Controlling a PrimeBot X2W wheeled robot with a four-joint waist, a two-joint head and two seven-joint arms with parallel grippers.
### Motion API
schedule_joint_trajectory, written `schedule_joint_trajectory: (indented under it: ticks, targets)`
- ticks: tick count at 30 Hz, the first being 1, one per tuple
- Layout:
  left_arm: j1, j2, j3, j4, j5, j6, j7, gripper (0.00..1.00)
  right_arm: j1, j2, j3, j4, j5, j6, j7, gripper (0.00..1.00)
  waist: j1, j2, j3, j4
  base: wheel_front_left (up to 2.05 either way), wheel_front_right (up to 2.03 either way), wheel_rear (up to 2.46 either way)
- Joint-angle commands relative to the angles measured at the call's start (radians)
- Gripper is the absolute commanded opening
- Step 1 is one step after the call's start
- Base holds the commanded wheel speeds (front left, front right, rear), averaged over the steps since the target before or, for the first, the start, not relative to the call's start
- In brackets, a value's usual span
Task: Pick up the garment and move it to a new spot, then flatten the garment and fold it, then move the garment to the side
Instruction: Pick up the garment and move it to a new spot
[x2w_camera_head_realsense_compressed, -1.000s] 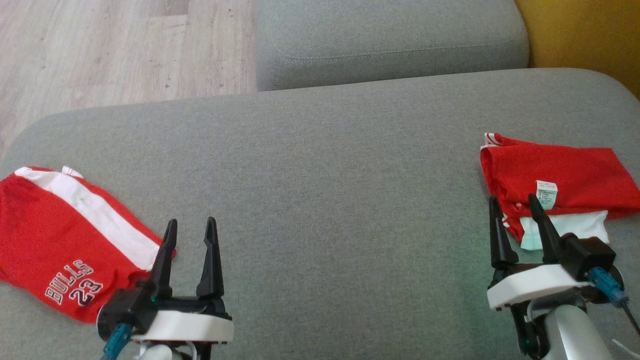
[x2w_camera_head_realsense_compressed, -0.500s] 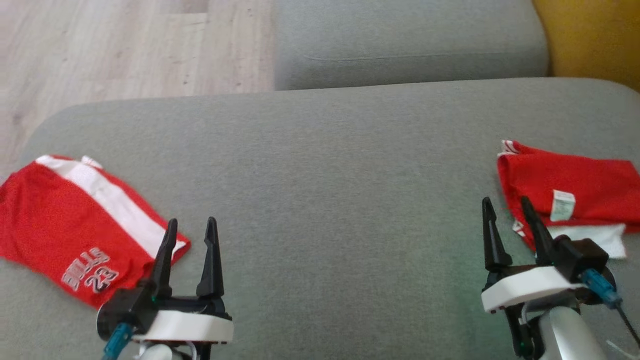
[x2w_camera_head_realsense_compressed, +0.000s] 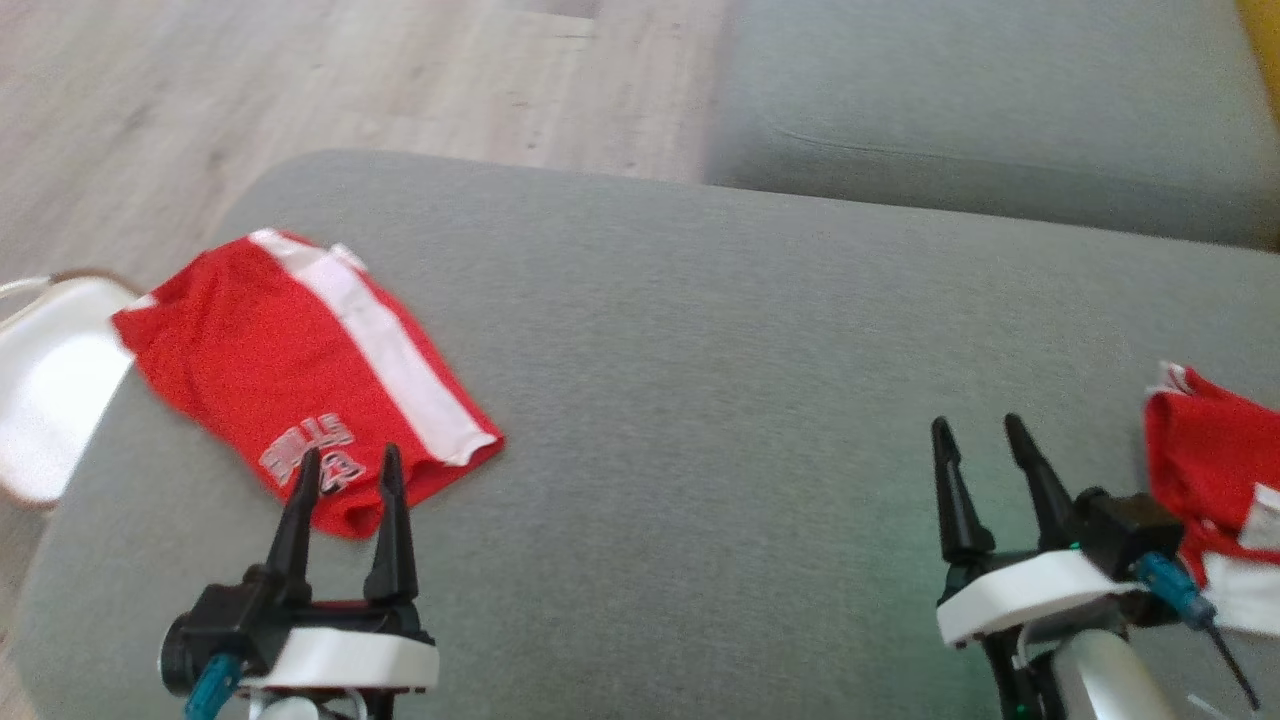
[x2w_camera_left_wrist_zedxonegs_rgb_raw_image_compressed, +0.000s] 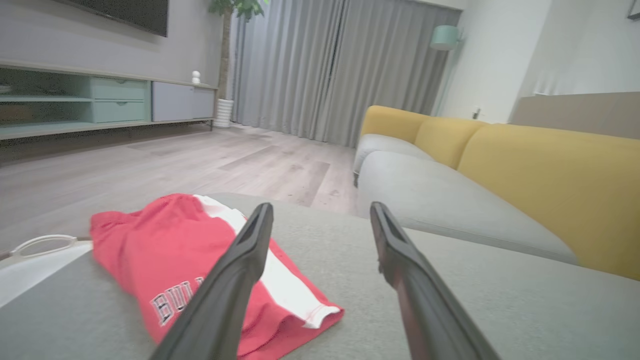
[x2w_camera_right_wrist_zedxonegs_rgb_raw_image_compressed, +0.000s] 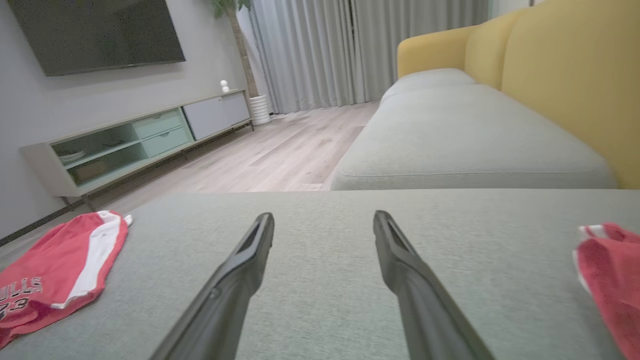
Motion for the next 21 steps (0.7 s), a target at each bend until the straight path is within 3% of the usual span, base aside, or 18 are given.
schedule_joint_trajectory:
  ticks: [1, 11, 21]
  targets:
    - [-0.020, 0.003, 0.042, -0.026, 0.010, -0.006, -0.005, 1.00, -0.011, -0.002, 0.032, -0.020, 0.009, 0.007, -0.015, 1.00, 0.0000, 0.0000, -0.010, 0.053, 0.00, 0.00, 0.00]
    - [-0.006, 0.003, 0.065, -0.018, 0.029, -0.012, -0.005, 1.00, -0.013, -0.002, 0.062, 0.010, 0.037, 0.007, -0.019, 1.00, 0.0000, 0.0000, -0.028, 0.137, 0.00, 0.00, 0.00]
    - [-0.013, 0.003, 0.092, -0.006, 0.018, -0.009, -0.005, 1.00, -0.022, -0.002, 0.063, 0.015, 0.041, 0.007, -0.021, 1.00, 0.0000, 0.0000, -0.012, 0.139, 0.00, 0.00, 0.00]
